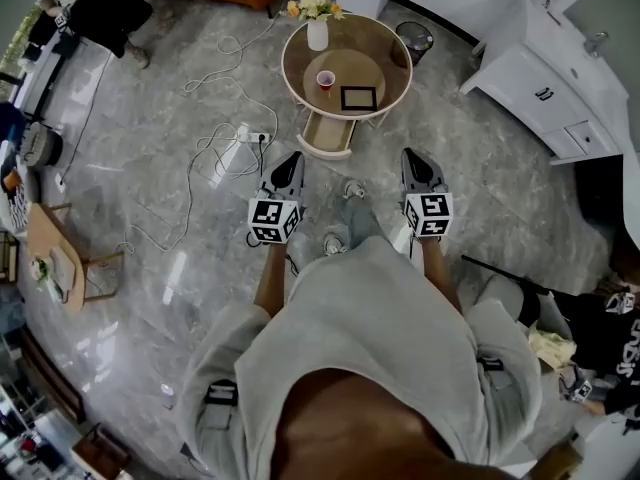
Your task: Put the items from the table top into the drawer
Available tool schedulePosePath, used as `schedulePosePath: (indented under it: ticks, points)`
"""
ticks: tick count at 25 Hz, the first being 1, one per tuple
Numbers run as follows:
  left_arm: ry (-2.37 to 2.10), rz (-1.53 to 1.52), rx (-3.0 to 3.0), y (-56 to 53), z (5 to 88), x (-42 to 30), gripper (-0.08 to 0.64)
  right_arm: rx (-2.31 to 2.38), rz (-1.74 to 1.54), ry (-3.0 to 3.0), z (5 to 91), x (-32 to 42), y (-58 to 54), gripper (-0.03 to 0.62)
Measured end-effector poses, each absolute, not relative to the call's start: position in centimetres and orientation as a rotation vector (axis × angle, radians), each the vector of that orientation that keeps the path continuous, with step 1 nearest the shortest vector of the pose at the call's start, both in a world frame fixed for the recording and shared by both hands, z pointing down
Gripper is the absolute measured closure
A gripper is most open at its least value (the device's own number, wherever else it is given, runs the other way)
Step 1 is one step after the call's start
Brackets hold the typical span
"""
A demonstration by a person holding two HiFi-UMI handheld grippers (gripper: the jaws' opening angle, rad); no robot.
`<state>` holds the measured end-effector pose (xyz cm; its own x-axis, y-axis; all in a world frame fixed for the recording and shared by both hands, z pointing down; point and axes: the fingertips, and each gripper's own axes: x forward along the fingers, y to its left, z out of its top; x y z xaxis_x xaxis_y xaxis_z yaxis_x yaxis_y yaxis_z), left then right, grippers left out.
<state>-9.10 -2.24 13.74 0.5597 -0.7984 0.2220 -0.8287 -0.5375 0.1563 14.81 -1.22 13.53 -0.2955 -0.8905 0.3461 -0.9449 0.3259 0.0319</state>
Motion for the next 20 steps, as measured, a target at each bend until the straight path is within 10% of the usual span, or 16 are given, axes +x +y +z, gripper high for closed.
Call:
schedulePosePath:
  ticks: [20]
  points:
    - [-1.525, 0.332, 2.414, -15.6, 13.9, -7.0, 0.545, 1.422, 0.382, -2.449, 16.8, 15.1, -19.2, 0.569]
